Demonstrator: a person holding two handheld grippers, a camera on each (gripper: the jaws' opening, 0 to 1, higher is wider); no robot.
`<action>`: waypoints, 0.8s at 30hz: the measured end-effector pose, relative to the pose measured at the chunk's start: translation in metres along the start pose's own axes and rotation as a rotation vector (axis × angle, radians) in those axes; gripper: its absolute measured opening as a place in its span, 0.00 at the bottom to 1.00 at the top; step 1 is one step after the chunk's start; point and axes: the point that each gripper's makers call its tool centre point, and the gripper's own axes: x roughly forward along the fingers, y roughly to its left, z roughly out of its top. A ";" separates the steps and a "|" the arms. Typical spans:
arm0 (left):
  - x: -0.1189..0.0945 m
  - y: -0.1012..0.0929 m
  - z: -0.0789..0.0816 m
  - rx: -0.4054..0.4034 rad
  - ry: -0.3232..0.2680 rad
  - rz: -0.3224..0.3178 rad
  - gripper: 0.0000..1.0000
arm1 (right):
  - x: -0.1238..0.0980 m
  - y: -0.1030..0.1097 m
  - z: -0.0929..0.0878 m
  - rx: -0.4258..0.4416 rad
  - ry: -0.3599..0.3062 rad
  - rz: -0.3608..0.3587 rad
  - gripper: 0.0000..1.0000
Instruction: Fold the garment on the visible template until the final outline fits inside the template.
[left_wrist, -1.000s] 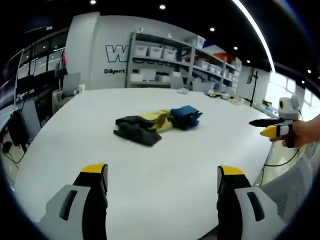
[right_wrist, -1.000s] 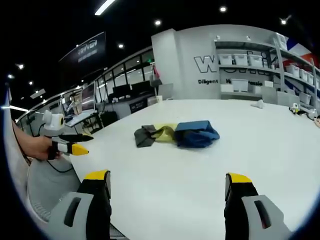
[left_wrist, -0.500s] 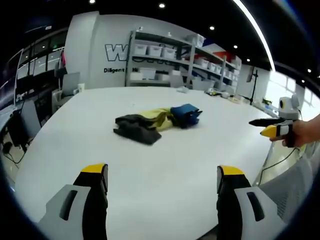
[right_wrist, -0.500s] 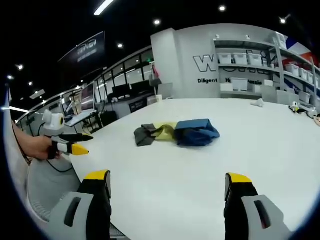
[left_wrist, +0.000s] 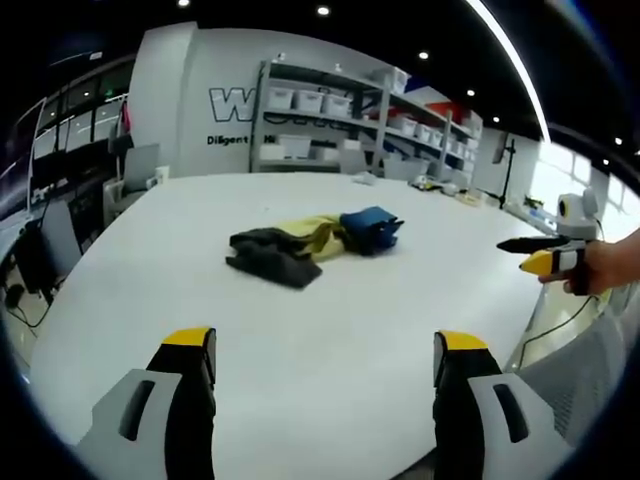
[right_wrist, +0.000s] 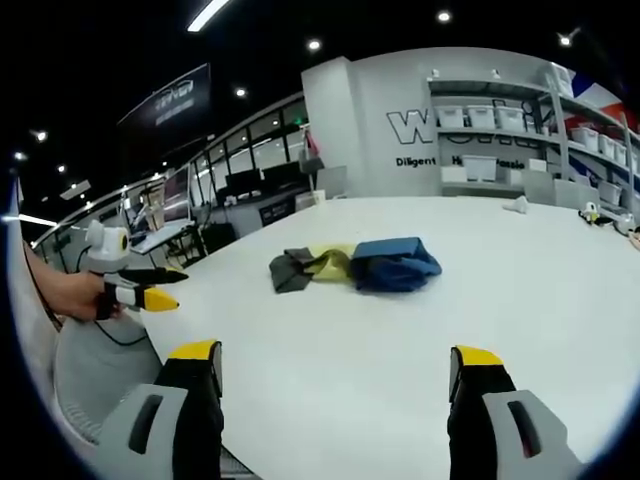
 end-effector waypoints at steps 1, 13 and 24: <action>0.000 0.000 0.000 0.000 0.002 -0.002 0.89 | 0.000 0.000 0.000 0.001 0.000 0.000 0.93; 0.000 -0.001 -0.001 -0.003 0.005 -0.004 0.89 | 0.000 0.000 0.002 -0.001 -0.003 -0.001 0.92; 0.001 -0.004 -0.003 0.007 0.015 -0.014 0.89 | -0.001 -0.001 0.003 0.003 -0.008 -0.006 0.92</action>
